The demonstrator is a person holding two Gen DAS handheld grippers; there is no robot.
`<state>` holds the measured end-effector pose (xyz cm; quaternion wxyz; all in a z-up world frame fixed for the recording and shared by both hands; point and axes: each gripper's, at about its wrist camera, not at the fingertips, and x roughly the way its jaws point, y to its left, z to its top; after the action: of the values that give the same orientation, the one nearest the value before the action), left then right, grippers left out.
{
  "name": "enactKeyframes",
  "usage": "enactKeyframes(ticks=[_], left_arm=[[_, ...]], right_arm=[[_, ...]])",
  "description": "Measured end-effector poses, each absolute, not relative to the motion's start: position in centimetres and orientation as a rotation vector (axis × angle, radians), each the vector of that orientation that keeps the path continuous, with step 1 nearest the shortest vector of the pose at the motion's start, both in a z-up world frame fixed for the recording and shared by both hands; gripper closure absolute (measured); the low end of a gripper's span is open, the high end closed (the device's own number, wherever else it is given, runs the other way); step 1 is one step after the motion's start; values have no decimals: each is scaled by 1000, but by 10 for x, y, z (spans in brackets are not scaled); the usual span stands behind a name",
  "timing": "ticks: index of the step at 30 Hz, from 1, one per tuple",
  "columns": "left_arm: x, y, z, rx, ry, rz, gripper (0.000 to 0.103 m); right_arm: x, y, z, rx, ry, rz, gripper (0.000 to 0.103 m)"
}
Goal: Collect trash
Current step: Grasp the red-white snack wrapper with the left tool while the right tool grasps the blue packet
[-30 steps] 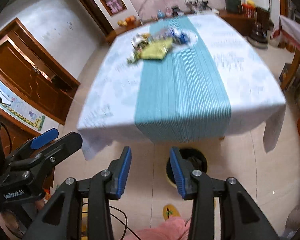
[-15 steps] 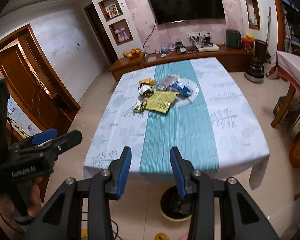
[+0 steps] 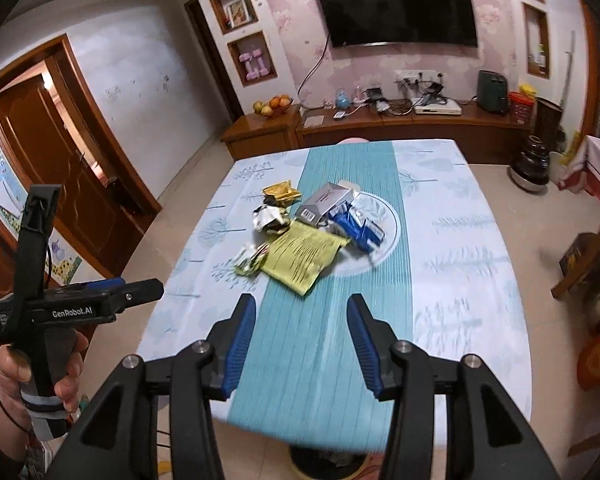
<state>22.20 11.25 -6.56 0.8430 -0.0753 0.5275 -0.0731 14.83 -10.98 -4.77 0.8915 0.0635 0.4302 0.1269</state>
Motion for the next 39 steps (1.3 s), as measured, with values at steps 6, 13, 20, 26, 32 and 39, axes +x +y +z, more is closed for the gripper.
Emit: enactKeyframes(ticks=[6,13,20,26,32,39], left_arm=[[297,97,-115,-165,1211,-94,2],[348,92,-179,-159,1342,-29,2],[371,83,-211,-115,1399,-6,2],[383,90,-228,-170,1448,-5,27],[386,98,-227,-212,1432,7,56],[388,113,-217,-271,1413,22,84]], right_arm=[[251,-122,-92,61,996,333,55],[330,-120,-147,-5,1109,427,55],[367,-119,-182,-6,1175,480,55],[383,-120,-197,-4,1216,507,54],[393,-120,-205,12,1247,528,53],[399,-109,-209,-15,1254,552,36]])
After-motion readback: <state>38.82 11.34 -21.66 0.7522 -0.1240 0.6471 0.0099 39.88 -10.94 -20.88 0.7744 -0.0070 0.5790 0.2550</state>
